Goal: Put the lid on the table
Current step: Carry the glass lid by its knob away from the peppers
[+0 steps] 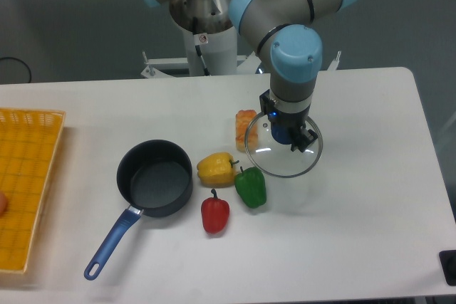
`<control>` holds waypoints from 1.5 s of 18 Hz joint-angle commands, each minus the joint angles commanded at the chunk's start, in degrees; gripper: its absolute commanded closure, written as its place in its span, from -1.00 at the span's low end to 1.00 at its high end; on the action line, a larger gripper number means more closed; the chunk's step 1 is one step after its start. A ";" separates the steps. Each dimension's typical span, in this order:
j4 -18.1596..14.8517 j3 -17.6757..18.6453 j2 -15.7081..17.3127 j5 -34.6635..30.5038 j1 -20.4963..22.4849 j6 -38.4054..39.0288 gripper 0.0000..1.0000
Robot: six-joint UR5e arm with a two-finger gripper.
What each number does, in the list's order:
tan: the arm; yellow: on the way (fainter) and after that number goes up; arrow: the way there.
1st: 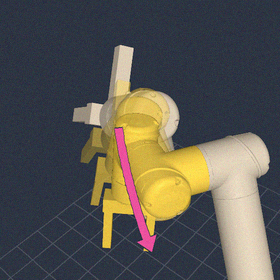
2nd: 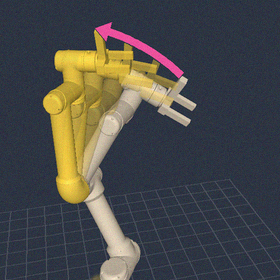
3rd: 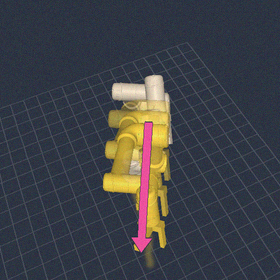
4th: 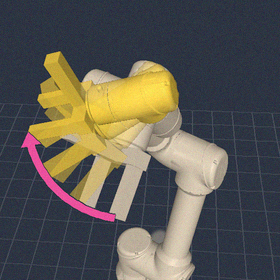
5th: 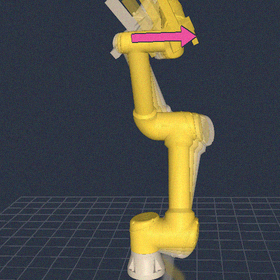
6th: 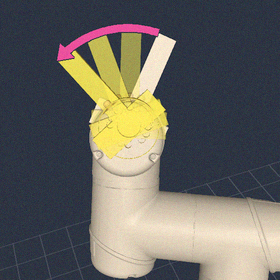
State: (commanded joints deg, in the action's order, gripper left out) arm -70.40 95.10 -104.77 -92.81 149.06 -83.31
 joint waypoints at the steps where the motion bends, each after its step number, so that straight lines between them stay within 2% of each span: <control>1: 0.00 0.00 0.00 0.00 0.18 -0.36 -0.34; 7: 0.88 -1.23 -1.49 0.09 1.23 -0.62 -0.34; 12: 3.43 -2.19 -3.42 0.09 2.29 -2.20 -0.34; 15: 3.60 -3.51 -5.35 0.00 3.51 -4.13 -0.34; 20: 7.20 -3.60 -8.08 -0.09 5.27 -8.00 -0.34; 27: 9.40 -5.18 -12.47 -0.18 7.30 -11.34 -0.34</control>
State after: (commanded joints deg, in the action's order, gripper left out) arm -61.00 89.92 -117.24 -92.99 156.36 -94.66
